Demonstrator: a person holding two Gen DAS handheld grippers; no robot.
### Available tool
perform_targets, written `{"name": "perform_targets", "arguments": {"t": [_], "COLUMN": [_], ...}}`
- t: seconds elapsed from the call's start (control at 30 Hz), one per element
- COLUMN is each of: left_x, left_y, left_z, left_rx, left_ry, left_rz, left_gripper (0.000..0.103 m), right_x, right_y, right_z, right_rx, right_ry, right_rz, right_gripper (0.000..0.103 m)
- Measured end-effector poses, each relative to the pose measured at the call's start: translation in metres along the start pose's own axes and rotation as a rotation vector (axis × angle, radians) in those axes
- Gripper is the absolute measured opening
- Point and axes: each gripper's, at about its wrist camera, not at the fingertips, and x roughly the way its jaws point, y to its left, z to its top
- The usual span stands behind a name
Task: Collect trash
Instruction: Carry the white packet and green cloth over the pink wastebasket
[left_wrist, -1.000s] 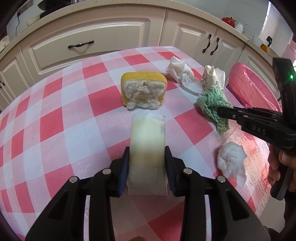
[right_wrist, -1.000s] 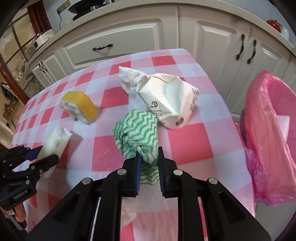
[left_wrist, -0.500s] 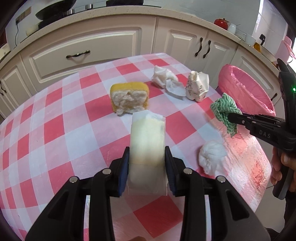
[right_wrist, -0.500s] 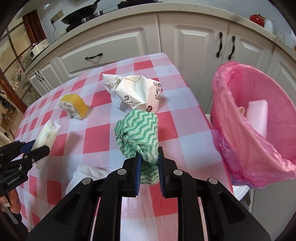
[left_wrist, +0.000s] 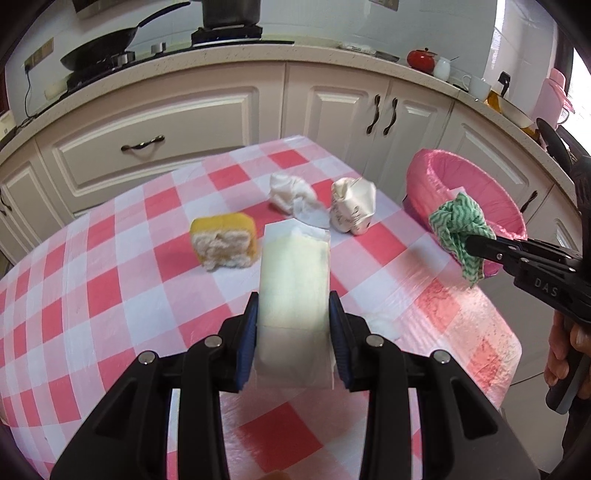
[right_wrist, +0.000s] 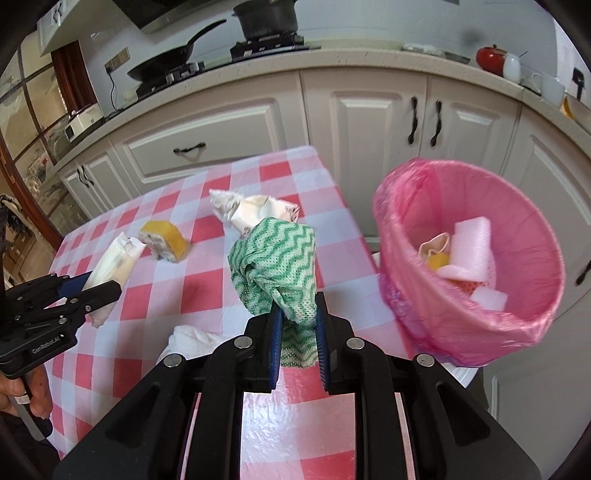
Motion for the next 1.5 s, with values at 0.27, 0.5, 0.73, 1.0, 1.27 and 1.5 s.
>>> {"name": "perform_targets", "arguments": {"t": [0.27,0.5,0.73,1.0,1.27,1.5], "left_x": [-0.002,-0.001,0.001,0.005,0.010,0.028], "left_y": [-0.028,-0.051,-0.077,-0.113,-0.143,-0.168], "left_z": [0.021,0.037,0.055,0.078,0.099,0.118], "left_rx": [0.042,0.078,0.131,0.185,0.212,0.214], "left_ry": [-0.033,-0.057,-0.082,-0.110,-0.129,-0.123], "left_rz": [-0.023,-0.036,-0.050,-0.092,-0.136,-0.183], "left_gripper": [0.035,0.035,0.035,0.035,0.035,0.035], "right_x": [-0.025,-0.036,-0.046,-0.052,-0.053,-0.050], "right_y": [-0.017,-0.037,-0.061,-0.095,-0.121,-0.146], "right_z": [0.010,0.018,0.025,0.032,0.036,0.043], "right_rx": [-0.001,0.008,0.038,0.077,0.107,0.134], "right_ry": [-0.067,-0.104,-0.137,-0.163,-0.170,-0.178], "right_rz": [-0.067,-0.111,-0.143,-0.182,-0.209,-0.244], "right_gripper": [0.018,0.018,0.018,0.018,0.018,0.018]}}
